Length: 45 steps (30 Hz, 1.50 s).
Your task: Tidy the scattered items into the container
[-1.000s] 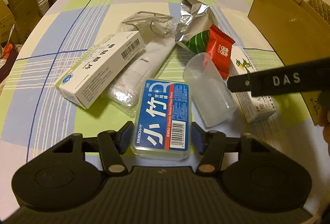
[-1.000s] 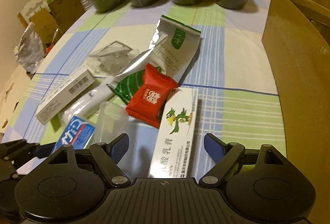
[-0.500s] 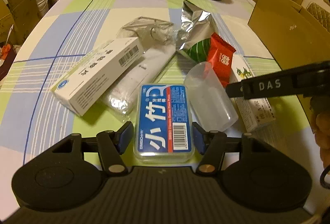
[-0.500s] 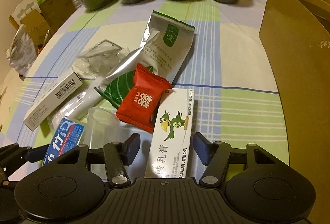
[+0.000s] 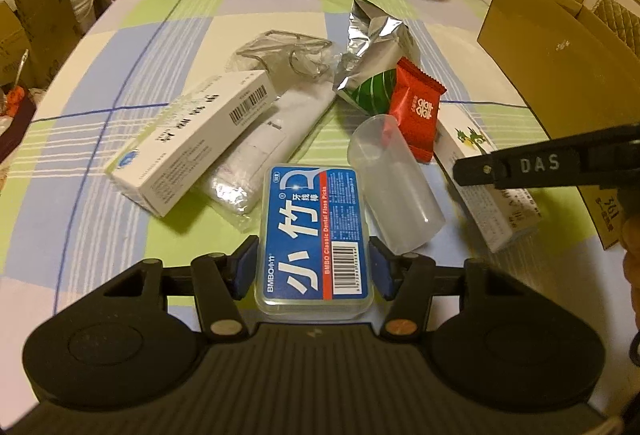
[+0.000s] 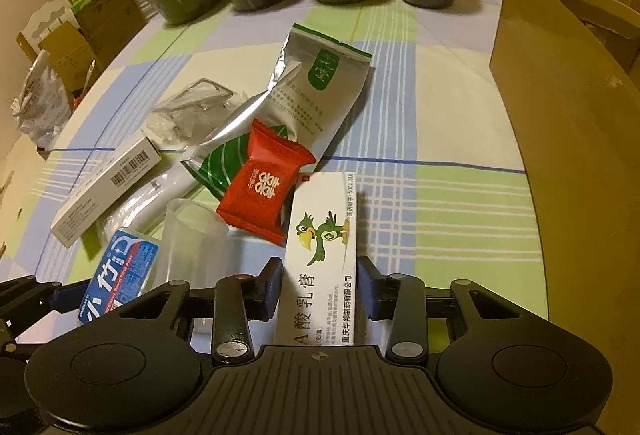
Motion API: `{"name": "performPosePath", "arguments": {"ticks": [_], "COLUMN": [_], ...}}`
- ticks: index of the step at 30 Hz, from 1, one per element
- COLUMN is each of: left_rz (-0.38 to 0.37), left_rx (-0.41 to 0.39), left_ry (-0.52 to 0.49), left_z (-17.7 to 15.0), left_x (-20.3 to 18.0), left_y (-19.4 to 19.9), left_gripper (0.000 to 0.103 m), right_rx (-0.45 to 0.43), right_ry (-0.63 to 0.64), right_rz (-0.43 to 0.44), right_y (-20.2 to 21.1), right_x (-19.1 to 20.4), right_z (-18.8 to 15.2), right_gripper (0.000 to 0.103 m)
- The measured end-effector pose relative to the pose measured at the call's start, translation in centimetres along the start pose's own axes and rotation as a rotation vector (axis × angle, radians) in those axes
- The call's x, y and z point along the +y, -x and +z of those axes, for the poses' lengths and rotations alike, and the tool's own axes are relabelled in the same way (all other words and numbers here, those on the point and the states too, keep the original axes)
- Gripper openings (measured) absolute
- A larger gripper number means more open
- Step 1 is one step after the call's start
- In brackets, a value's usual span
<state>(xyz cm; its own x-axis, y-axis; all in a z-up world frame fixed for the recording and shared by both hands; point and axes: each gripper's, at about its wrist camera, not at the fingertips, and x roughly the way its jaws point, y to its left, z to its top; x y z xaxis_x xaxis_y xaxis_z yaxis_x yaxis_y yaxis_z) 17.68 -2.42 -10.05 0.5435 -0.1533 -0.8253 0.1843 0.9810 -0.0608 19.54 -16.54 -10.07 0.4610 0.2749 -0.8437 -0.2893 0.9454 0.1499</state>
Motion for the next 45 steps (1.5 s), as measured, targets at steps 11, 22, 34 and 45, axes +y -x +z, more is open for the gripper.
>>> {"name": "performPosePath", "arguments": {"ticks": [11,22,34,45], "left_rz": [-0.007,-0.008,0.002,-0.006], "left_rx": [-0.025,0.001,0.025,0.003], "left_ry": [-0.033,-0.063,-0.052,-0.039], "left_z": [0.0,-0.3,-0.4,-0.3], "left_x": [-0.8,-1.5,-1.1,-1.0], "left_y": [2.4,3.1,2.2,3.6], "left_gripper": [0.052,0.052,0.052,0.052], "right_rx": [-0.009,0.037,0.033,0.008], "right_ry": [-0.015,0.017,0.032,0.042], "right_rz": [-0.007,-0.038,-0.043,-0.035], "right_y": [2.1,1.7,0.0,1.3], "right_x": [-0.3,0.0,0.4,0.4], "right_z": [-1.6,-2.7,-1.8,-2.3], "right_gripper": [0.041,0.042,0.062,0.041]}}
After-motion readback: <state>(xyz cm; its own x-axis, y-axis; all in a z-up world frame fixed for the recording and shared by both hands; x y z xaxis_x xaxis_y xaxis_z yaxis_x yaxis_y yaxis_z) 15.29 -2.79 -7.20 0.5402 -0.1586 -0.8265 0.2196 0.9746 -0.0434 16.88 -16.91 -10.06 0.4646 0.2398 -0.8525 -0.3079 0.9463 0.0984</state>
